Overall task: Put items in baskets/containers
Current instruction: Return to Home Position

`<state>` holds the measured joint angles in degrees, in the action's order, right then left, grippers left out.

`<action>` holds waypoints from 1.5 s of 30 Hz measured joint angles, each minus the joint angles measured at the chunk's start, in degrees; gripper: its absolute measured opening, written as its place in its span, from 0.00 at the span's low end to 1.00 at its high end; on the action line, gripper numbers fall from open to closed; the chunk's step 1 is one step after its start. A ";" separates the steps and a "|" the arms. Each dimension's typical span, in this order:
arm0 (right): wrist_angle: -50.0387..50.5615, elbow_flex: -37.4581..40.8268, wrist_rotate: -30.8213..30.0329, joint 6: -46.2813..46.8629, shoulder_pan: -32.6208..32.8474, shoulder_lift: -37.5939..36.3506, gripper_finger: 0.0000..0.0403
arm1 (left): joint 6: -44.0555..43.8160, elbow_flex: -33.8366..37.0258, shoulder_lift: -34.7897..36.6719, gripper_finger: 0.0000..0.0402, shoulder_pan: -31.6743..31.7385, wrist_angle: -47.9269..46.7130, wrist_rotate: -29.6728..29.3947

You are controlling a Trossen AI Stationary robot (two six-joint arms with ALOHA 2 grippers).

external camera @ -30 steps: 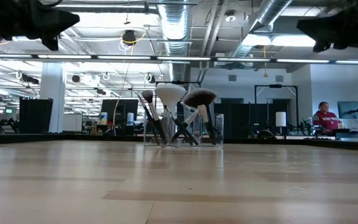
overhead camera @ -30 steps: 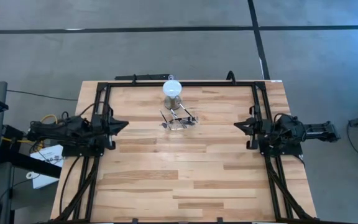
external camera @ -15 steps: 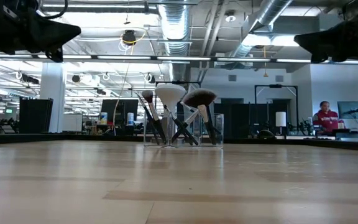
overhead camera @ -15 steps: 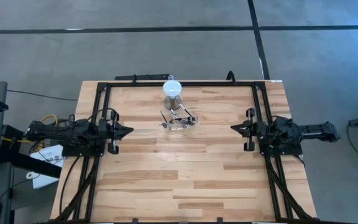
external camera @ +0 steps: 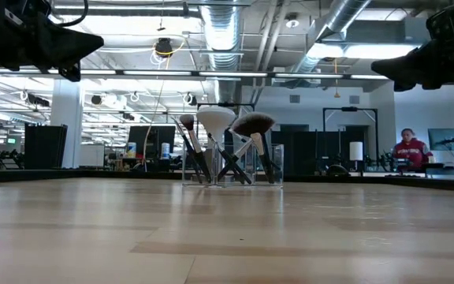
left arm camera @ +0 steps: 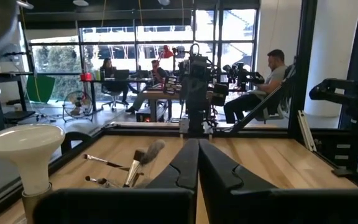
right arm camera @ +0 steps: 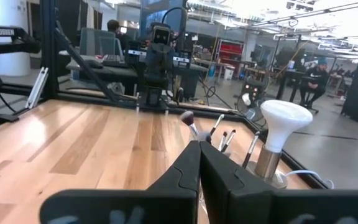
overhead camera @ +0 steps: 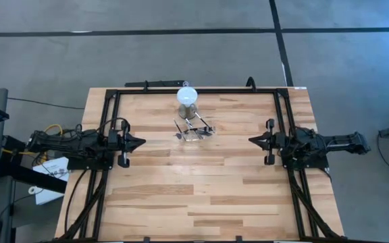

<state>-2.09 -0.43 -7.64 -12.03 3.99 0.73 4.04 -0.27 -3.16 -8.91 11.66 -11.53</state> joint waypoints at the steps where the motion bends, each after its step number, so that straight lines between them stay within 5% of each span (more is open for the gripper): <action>1: 0.00 0.02 0.02 0.02 0.00 -0.02 0.00 | 0.01 0.00 0.00 0.02 0.00 0.02 0.00; 45: 0.00 0.13 0.11 0.04 0.00 -0.01 0.00 | 0.14 -0.09 0.00 0.02 0.00 3.01 0.02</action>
<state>-2.09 -0.30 -7.53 -11.99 3.99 0.72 4.19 -0.36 -3.16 -8.91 14.67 -11.51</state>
